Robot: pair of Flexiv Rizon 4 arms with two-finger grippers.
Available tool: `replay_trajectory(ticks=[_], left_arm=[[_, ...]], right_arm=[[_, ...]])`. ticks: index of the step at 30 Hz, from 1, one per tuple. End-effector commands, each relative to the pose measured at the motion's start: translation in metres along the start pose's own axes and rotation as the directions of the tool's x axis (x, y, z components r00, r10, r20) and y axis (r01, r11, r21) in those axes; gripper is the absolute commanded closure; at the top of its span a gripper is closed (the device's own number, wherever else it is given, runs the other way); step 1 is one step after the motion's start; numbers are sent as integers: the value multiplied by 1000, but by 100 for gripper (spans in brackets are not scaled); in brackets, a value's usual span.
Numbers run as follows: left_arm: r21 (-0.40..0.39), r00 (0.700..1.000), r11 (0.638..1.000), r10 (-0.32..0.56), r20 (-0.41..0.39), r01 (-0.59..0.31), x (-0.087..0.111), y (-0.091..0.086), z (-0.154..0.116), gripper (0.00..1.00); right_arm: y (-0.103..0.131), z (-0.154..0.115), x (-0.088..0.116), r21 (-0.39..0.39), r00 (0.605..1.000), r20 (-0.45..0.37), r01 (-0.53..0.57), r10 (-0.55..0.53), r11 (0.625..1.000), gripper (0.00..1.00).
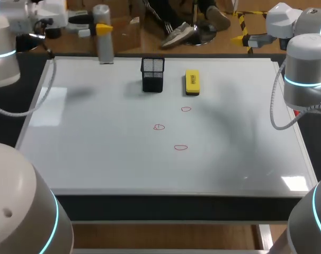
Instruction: Pick up the inspection probe, press it on each red-marked spot on the whiteboard one by one, put down the probe, pick up the eraser, and wipe off all the red marks.
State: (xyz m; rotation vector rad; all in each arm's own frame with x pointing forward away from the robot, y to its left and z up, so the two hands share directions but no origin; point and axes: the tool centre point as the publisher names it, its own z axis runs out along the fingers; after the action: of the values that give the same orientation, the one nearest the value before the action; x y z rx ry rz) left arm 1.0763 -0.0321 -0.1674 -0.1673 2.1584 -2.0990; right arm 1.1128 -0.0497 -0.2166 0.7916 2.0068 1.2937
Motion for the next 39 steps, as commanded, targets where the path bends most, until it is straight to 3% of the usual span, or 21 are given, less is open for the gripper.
replay_trajectory(ticks=[1,12,30,35,39], left_arm=[[4,999,1000,2,35,-2,11,5,-24,100],[8,998,1000,-22,65,21,12,23,-48,100],[8,998,1000,-22,65,21,12,23,-48,100],[8,998,1000,-22,65,21,12,23,-48,100],[8,998,1000,-22,65,21,12,23,-48,100]], right_arm=[[0,0,0,1,1000,-1,0,0,1000,0],[0,0,0,1,1000,-1,0,0,1000,0],[0,0,0,1,1000,-1,0,0,1000,0],[-4,7,9,129,980,-180,111,-87,985,0],[-12,16,22,279,927,-344,251,-147,927,0]])
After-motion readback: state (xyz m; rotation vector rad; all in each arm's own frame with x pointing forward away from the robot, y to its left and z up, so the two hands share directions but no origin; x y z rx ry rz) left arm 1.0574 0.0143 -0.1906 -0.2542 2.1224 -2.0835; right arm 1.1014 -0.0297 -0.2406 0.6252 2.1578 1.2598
